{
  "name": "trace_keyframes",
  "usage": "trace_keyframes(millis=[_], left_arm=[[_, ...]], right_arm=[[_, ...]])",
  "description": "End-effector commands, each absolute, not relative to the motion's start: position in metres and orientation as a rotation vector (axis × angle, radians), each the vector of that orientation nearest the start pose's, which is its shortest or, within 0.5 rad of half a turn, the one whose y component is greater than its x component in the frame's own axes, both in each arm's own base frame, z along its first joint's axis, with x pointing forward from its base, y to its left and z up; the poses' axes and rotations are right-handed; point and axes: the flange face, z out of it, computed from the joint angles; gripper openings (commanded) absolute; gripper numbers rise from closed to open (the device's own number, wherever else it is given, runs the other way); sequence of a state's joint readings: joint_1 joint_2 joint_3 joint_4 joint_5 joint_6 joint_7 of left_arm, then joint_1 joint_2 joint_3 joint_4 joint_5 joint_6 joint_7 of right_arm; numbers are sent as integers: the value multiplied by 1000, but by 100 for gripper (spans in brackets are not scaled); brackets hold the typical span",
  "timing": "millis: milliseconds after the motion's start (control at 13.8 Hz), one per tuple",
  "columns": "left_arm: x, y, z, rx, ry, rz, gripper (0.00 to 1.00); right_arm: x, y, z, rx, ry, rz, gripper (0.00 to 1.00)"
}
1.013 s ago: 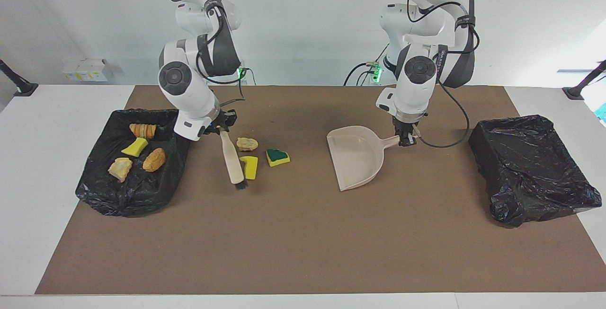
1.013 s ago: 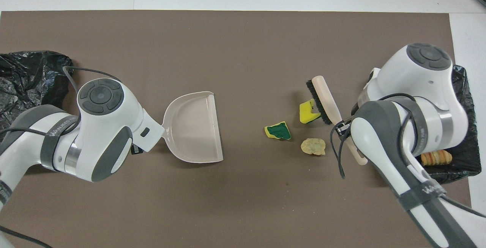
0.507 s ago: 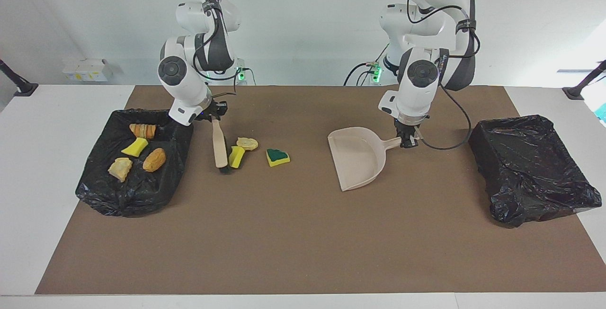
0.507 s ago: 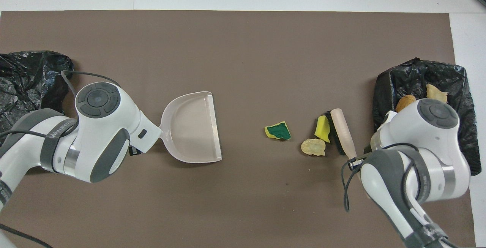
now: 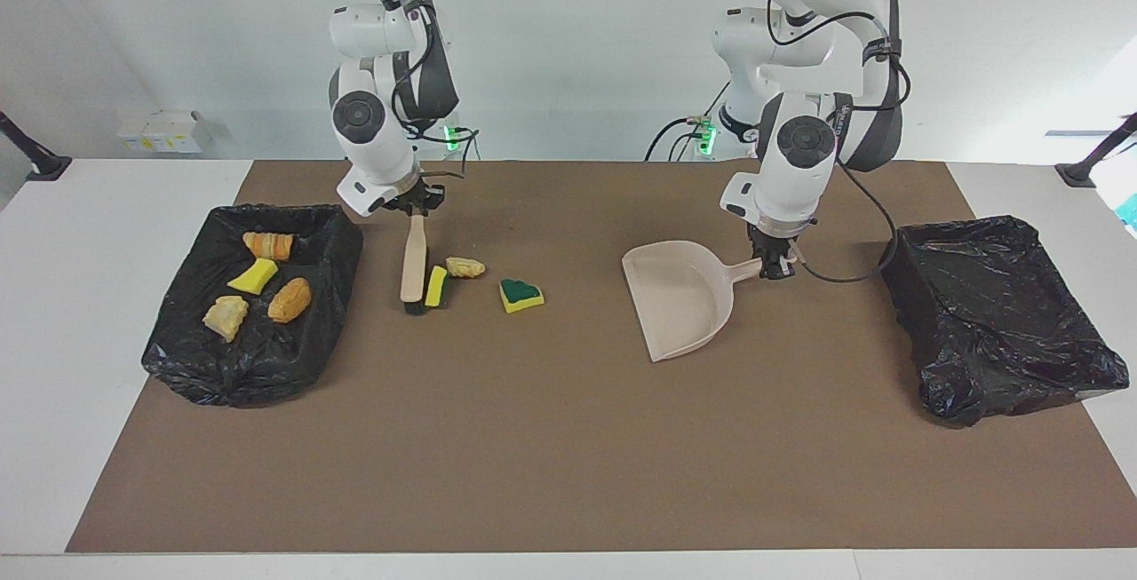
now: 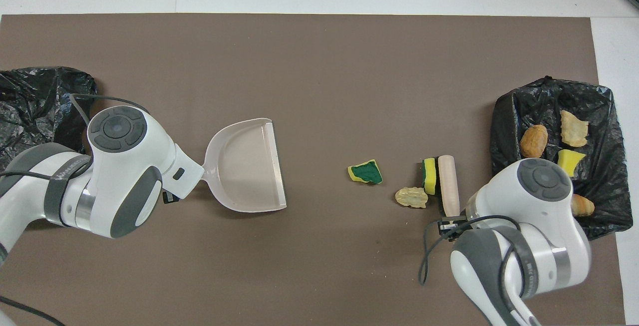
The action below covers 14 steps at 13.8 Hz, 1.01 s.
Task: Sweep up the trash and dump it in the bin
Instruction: 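Sweep the sponges and bread toward the dustpan with the right gripper, then push the sponges and bread into the dustpan with the right gripper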
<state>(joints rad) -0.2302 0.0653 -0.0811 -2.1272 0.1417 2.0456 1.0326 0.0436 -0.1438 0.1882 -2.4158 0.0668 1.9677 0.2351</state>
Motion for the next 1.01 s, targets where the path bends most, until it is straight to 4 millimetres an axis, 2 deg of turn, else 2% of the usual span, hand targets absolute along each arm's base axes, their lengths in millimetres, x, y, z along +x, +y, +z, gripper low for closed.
trace_keyframes(millis=[0, 145, 362, 579, 724, 869, 941], left_arm=[[506, -151, 369, -2309, 1999, 260, 0], [506, -151, 369, -2309, 1999, 260, 0], [506, -151, 369, -2309, 1999, 260, 0], [507, -151, 370, -2308, 1998, 258, 0], [507, -151, 369, -2308, 1999, 258, 0], [507, -151, 369, -2308, 1999, 258, 0], [507, -151, 369, -2308, 1999, 258, 0]], right_arm=[[423, 141, 328, -3137, 253, 430, 0], [432, 166, 329, -3107, 313, 434, 0], [448, 197, 336, -3100, 252, 425, 0], [459, 243, 335, -3061, 173, 428, 0], [465, 286, 334, -3040, 113, 420, 0], [467, 315, 334, -3007, 110, 409, 0], [462, 343, 336, -2982, 104, 398, 0]])
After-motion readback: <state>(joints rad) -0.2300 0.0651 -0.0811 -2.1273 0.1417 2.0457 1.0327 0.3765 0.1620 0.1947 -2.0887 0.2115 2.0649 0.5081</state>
